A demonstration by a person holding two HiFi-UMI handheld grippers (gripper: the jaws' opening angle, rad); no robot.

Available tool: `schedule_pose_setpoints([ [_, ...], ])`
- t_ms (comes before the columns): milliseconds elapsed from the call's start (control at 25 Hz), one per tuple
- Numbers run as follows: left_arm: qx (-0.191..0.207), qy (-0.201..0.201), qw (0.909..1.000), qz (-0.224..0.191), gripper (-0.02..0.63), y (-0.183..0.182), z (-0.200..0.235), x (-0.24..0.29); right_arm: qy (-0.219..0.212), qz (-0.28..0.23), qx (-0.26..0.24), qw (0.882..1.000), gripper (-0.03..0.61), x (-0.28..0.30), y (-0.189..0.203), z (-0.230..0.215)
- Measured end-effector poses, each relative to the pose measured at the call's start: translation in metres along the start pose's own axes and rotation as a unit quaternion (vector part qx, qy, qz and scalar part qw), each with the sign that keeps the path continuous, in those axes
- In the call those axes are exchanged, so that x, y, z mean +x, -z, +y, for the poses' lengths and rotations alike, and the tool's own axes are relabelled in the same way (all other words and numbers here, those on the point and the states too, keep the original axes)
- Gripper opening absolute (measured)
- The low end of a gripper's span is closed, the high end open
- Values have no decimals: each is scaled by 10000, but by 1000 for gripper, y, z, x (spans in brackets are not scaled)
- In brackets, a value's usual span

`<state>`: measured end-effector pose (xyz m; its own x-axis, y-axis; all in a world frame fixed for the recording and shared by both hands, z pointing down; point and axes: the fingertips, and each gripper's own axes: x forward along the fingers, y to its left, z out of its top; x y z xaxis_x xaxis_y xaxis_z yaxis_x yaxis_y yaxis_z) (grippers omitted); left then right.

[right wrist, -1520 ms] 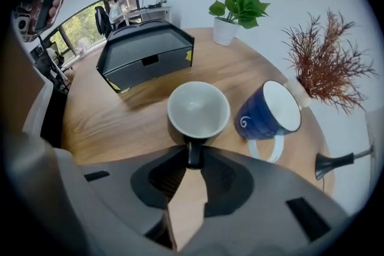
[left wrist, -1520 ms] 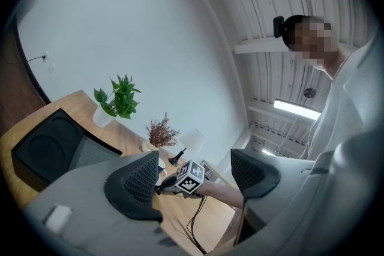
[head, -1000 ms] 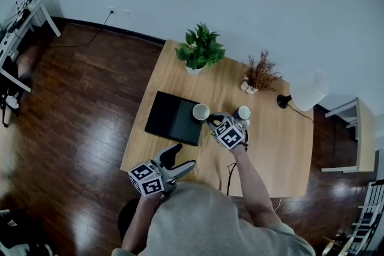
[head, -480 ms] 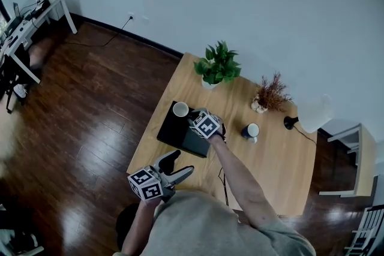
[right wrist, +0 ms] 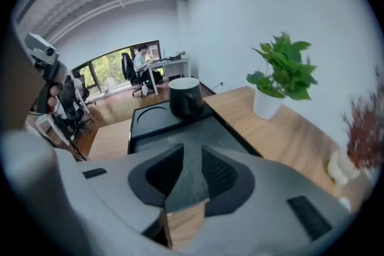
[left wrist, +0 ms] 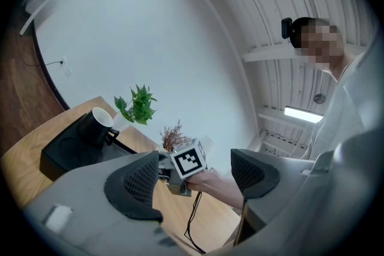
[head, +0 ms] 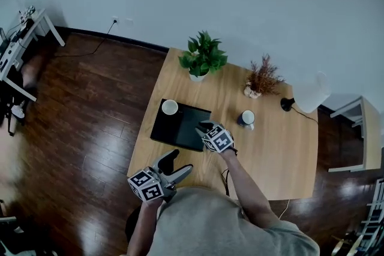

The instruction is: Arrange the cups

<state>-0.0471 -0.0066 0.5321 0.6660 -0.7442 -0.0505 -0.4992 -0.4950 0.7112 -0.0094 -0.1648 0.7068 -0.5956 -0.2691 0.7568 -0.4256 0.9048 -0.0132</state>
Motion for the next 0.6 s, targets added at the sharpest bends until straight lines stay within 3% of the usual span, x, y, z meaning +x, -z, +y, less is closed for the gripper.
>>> schedule_pose_setpoints([
  [160,17,77,9997,220,360,4,-4,13,319,118,728,9968,110,-53,96,-21],
  [320,26,161,9988,455,360,10,-9,28,1068,559,1277,9845,112,-107,194,-74],
  [360,29,185,9985,506,360,13,-10,31,1265,616,1421,9798,164,-119,212,-89],
  [400,36,210,9982,553,360,14,-12,35,1437,645,1548,9753,207,-129,225,-104],
  [600,100,289,9969,732,360,24,-23,46,1830,716,1655,9664,210,-147,241,-156],
])
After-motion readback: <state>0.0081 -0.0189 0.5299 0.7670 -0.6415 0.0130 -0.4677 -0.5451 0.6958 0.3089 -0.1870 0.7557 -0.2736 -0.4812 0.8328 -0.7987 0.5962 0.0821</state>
